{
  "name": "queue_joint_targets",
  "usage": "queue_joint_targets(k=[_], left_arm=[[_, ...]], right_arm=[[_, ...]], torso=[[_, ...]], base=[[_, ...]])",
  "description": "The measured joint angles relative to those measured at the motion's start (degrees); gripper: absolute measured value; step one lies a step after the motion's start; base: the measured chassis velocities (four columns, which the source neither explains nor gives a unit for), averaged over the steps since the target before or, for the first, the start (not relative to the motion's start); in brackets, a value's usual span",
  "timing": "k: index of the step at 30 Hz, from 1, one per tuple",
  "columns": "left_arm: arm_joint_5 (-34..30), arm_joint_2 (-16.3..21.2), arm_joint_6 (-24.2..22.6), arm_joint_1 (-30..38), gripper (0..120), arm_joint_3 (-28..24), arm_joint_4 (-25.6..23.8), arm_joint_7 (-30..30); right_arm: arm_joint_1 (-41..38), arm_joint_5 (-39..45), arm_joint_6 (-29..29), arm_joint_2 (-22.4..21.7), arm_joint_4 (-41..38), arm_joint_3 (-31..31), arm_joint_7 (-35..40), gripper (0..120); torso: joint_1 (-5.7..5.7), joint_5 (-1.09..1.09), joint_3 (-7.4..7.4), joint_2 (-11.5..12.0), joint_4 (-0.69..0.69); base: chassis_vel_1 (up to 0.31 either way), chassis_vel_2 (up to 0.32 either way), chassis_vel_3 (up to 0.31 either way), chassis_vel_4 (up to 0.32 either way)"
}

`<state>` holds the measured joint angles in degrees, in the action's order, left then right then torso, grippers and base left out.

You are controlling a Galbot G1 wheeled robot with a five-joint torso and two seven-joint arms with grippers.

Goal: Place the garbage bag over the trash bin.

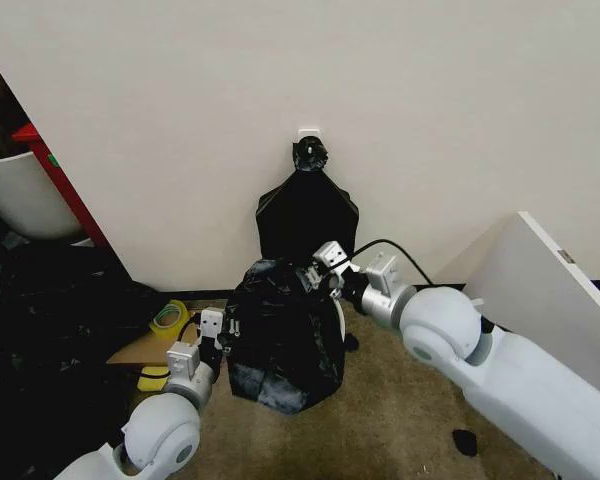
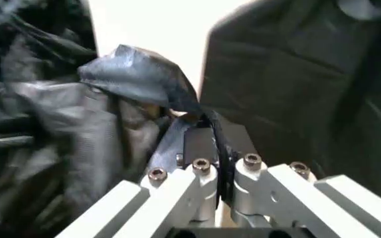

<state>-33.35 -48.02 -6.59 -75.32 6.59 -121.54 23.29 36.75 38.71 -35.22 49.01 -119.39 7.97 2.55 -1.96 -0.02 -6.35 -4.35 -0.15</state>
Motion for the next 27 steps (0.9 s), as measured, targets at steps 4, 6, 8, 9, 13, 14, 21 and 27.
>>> queue_joint_targets(k=[4, 6, 8, 9, 13, 14, 21, 27], left_arm=[[2.27, 0.31, 2.41, -0.91, 1, 0.05, 0.21, -1.57], [3.25, 0.29, 3.76, -1.02, 1, 0.05, 0.64, -2.26], [4.07, 0.13, 5.61, -0.96, 1, 0.05, 1.53, -2.96], [4.07, 0.13, 5.61, -0.96, 1, 0.05, 1.53, -2.96], [4.18, -0.05, 8.78, -0.64, 1, 0.05, 2.7, -4.0], [4.17, -0.05, 9.91, -0.61, 1, 0.04, 2.9, -4.47], [6.35, 0.55, 15.95, -0.77, 1, 0.13, 4.59, -9.75], [6.11, 1.14, 19.28, -1.38, 1, 0.26, 4.48, -14.46]], right_arm=[[0.6, 1.05, 0.16, -1.67, 0.95, -0.91, -0.23, 0], [1.0, 2.2, 0.02, -2.43, 1.19, -1.38, -0.43, 0], [1.7, 3.48, -0.21, -3.46, 1.65, -2.14, -0.72, 0], [1.7, 3.48, -0.21, -3.46, 1.65, -2.14, -0.72, 0], [3.74, 4.32, 0.09, -5.76, 2.93, -3.58, -2.54, 0], [4.64, 4.44, 0.35, -6.31, 3.4, -4.05, -3.06, 0], [8.1, 6.24, 3.39, -7.93, 5.94, -6.5, -6.19, 0], [8.79, 6.43, 6.84, -8.72, 8.43, -6.2, -9.93, 0]], torso=[[0.0, -0.01, 0.0, 0.0, 0.0], [0.0, 0.0, 0.0, 0.0, 0.0], [0.0, -0.01, 0.0, 0.0, 0.01], [0.0, -0.01, 0.0, 0.0, 0.01], [0.0, -0.01, 0.0, 0.0, 0.0], [0.0, -0.01, 0.0, 0.0, -0.01], [0.0, 0.0, 0.0, 0.0, 0.01], [0.0, -0.01, 0.0, 0.0, 0.0]], base=[[0.0, 0.0, 0.0, 0.0], [0.0, 0.0, 0.0, 0.0], [0.0, 0.0, 0.0, 0.0], [0.0, 0.0, 0.0, 0.0], [0.0, 0.0, 0.0, 0.0], [0.0, 0.0, 0.0, 0.0], [0.0, 0.0, 0.0, 0.0], [0.0, 0.0, 0.0, 0.0]])
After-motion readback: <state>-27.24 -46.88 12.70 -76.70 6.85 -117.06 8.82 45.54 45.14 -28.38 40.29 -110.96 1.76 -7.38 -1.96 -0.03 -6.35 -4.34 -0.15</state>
